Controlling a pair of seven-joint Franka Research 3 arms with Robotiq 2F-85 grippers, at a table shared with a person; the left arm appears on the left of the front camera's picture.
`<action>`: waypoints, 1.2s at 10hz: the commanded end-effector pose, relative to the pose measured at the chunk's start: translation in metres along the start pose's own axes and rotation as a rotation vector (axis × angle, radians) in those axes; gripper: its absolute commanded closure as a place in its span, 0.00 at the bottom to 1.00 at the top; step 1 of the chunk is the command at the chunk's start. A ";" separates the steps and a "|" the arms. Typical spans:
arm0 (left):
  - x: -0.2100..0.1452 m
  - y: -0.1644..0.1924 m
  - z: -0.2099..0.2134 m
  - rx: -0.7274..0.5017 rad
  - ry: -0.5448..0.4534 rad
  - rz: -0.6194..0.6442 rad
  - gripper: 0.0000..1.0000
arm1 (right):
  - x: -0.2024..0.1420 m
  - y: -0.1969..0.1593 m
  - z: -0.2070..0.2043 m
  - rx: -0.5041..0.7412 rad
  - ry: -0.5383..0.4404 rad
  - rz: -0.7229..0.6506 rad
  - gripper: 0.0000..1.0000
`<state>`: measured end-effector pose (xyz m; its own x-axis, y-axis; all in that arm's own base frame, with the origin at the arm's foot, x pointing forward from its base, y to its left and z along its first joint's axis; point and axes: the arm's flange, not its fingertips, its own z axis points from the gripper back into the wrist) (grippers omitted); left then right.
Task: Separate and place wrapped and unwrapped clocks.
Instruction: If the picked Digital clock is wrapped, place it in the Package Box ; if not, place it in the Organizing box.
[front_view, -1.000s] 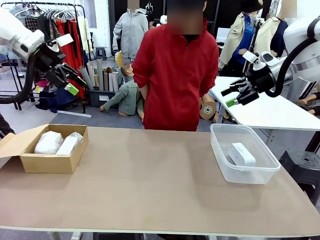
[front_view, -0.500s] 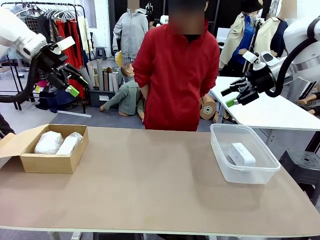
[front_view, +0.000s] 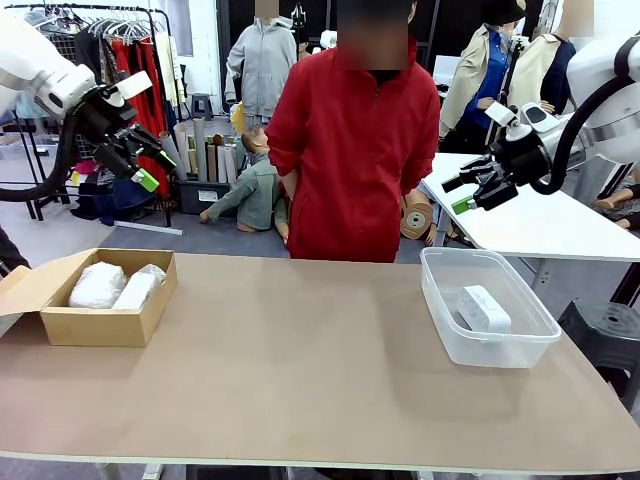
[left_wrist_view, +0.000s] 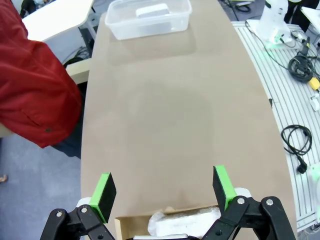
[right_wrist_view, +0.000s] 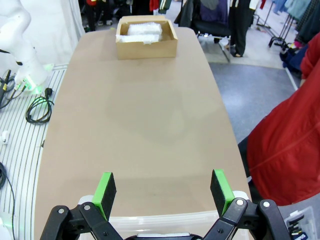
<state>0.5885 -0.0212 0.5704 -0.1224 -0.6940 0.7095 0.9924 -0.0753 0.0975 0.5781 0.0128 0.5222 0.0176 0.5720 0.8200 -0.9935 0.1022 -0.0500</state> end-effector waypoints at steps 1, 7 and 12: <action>0.001 0.000 0.000 0.000 -0.001 -0.009 0.00 | 0.002 0.001 0.001 -0.006 -0.003 0.013 0.00; 0.001 0.000 0.000 0.000 -0.001 -0.009 0.00 | 0.002 0.001 0.001 -0.006 -0.003 0.013 0.00; 0.001 0.000 0.000 0.000 -0.001 -0.009 0.00 | 0.002 0.001 0.001 -0.006 -0.003 0.013 0.00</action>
<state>0.5885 -0.0215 0.5704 -0.1231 -0.6939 0.7095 0.9923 -0.0761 0.0977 0.5781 0.0128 0.5222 0.0176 0.5720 0.8200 -0.9935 0.1022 -0.0500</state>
